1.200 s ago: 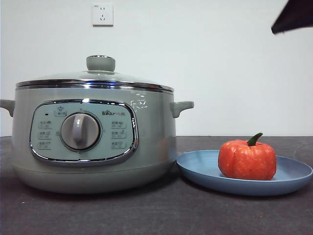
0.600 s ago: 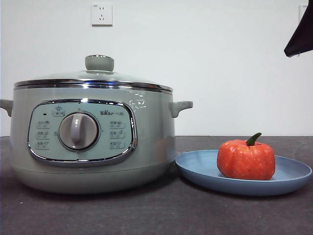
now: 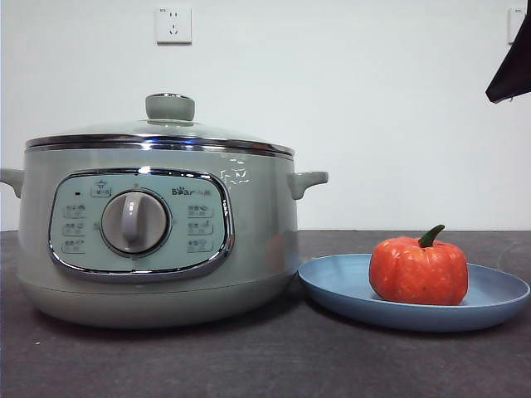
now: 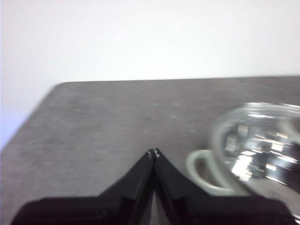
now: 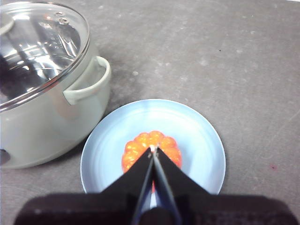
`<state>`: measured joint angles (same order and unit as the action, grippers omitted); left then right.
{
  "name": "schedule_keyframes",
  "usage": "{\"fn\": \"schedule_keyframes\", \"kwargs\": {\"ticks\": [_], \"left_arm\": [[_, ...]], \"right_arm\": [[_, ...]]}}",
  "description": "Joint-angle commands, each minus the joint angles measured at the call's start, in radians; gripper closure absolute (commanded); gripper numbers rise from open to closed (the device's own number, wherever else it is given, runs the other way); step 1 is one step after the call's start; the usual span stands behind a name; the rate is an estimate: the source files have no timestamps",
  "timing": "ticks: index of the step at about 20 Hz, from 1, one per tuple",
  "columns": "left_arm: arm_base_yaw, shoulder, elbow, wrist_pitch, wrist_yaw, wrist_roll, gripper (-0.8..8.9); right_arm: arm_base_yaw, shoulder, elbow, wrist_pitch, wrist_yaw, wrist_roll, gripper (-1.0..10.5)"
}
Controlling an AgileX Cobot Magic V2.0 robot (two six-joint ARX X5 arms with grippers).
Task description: Take the pumpkin out from the steamer,put the pumpkin in the blue plate,close the lid
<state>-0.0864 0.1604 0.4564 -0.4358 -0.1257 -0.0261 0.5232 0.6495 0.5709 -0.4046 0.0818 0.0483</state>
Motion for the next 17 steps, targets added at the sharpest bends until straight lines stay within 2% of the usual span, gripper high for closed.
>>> {"fn": "schedule_keyframes", "kwargs": {"ticks": [1,4,8,17], "left_arm": [[0.065,-0.039,-0.139,0.108,0.031,0.007,8.17],[0.106,-0.072,-0.285,0.179,0.104,0.007,8.17],[0.114,-0.099,-0.399,0.181,0.13,-0.007,8.17],[0.114,-0.111,-0.431,0.188,0.129,-0.027,8.17]], "right_arm": [[0.001,-0.002,-0.005,0.003,0.003,0.006,9.5],[0.001,-0.003,-0.005,0.003,0.003,0.006,9.5],[0.001,-0.002,-0.005,0.002,0.003,0.006,9.5],[0.001,-0.002,-0.005,0.002,0.003,0.006,9.5]]}}
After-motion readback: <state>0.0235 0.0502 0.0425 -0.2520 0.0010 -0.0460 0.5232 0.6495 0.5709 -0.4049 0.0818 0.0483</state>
